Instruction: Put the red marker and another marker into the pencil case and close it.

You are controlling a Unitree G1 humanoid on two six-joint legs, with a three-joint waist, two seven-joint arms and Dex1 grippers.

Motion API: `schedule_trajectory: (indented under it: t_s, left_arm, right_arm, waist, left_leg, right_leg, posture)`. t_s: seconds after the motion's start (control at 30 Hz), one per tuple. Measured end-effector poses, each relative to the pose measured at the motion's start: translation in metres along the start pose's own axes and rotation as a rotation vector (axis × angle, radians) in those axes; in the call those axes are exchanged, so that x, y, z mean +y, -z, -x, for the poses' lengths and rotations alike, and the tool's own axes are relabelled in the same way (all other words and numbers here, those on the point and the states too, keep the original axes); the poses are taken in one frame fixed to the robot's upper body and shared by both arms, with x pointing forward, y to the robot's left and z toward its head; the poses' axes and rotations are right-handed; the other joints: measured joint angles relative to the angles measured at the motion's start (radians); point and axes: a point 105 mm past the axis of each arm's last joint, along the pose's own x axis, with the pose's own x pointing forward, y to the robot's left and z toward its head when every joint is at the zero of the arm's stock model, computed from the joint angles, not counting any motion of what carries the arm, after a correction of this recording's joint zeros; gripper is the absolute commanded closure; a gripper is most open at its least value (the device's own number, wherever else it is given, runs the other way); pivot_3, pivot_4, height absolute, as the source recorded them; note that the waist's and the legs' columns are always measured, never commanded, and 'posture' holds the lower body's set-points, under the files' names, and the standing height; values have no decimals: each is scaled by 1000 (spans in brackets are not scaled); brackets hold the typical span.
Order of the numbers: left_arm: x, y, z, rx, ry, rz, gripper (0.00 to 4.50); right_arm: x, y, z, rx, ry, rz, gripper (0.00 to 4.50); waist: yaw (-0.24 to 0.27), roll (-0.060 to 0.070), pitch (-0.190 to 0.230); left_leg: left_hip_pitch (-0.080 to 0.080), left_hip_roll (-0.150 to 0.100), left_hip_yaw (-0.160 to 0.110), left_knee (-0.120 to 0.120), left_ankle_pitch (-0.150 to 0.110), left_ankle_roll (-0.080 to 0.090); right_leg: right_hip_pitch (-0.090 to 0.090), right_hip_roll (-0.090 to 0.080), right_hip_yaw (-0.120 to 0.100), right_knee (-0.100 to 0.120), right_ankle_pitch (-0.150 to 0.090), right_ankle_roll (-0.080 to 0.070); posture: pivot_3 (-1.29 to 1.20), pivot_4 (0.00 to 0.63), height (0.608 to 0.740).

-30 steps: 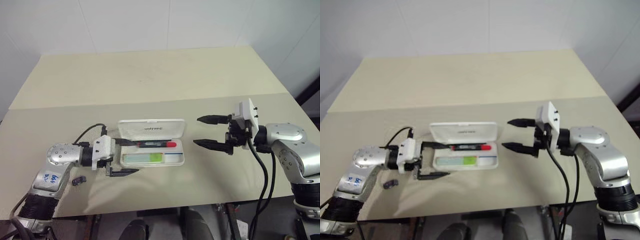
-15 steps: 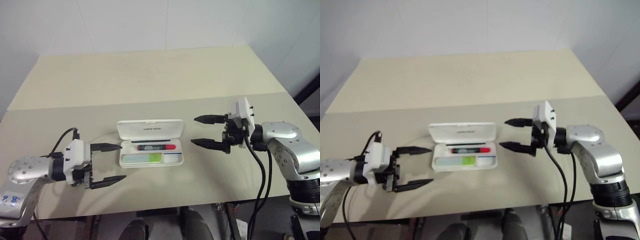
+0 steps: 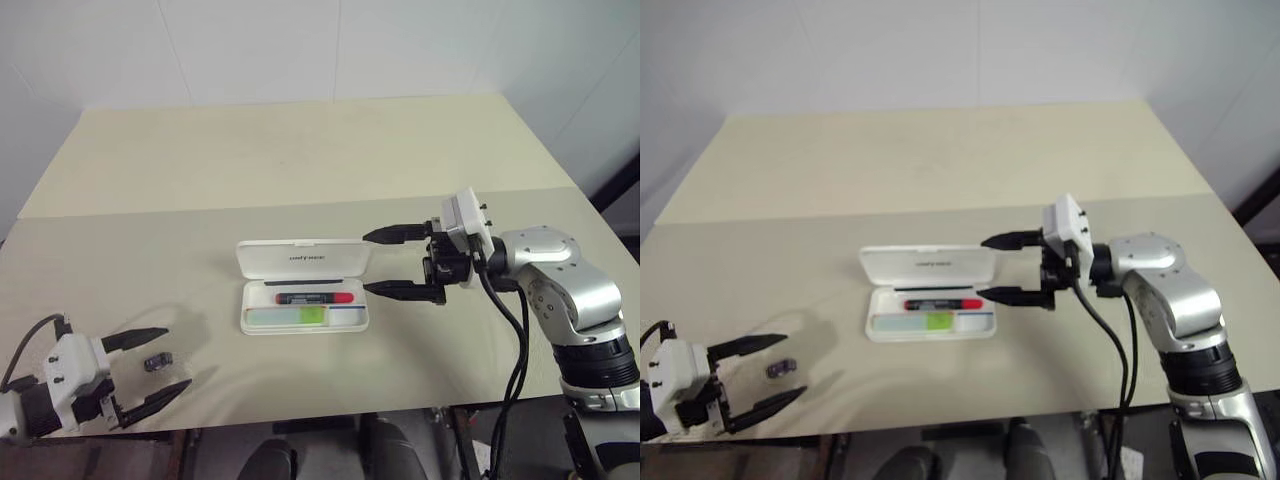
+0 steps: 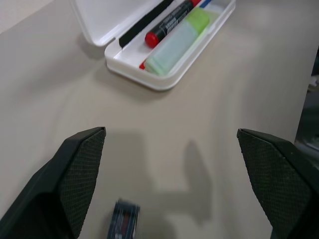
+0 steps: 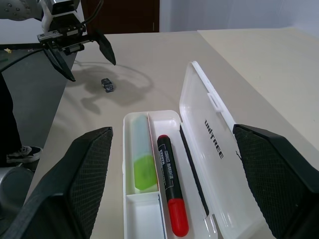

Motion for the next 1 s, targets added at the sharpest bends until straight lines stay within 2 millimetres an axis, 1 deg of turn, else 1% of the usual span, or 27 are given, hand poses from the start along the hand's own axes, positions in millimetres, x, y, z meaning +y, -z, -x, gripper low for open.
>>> schedule_trajectory:
  t_s: [0.13, 0.27, 0.37, 0.6, 0.7, 0.83, 1.0]
  left_arm:
    - [0, 14, 10, 45, -23, 1, 27]
    - [6, 28, 17, 76, -58, -2, 27]
    - [10, 37, 18, 89, -79, -2, 27]
    - [19, 47, 11, 90, -109, -3, 27]
    - [24, 51, 6, 85, -125, 8, 27]
    - [24, 58, -1, 89, -114, 35, 27]
    - [25, 60, -6, 78, -107, 43, 27]
  right_arm:
    - [-2, 3, 1, 7, 4, -10, 409]
    - [-2, 3, 0, 4, 8, -8, 409]
    - [-2, 4, 0, 5, 15, -10, 409]
    - [0, 6, 1, 11, 31, -19, 409]
    - [1, 3, 2, 13, 38, -9, 409]
    - [1, 4, 3, 16, 50, -20, 409]
    - [2, 3, 2, 17, 56, -19, 409]
  waist:
    - [-2, 0, 0]
    - [-3, 0, 0]
    - [-3, 0, 0]
    - [-2, 0, 0]
    - [-2, 0, 0]
    - [-4, 0, 0]
    - [0, 0, 0]
  left_leg:
    - [0, 1, 1, 0, -1, 0]
    - [1, 1, 1, 0, -1, 0]
    - [1, 1, 1, 0, -1, 0]
    - [1, 2, 2, 0, -2, 1]
    - [1, 2, 3, 0, -3, 1]
    - [3, 2, 5, 0, -4, 1]
    - [4, 3, 6, 0, -4, 1]
  right_leg:
    - [0, 1, 0, 0, 0, 0]
    - [0, 1, 0, 0, 0, 0]
    - [0, 1, 0, 0, 0, 0]
    - [-1, 1, -1, 0, 0, 0]
    - [-1, 0, -2, 0, 0, 0]
    - [-1, 0, -3, 0, 0, 0]
    - [0, 0, -3, 1, 0, -1]
  posture:
    - [0, 150, 740]
    - [0, 150, 740]
    - [0, 150, 740]
    - [0, 150, 740]
    - [0, 150, 740]
    - [0, 150, 740]
    - [0, 150, 740]
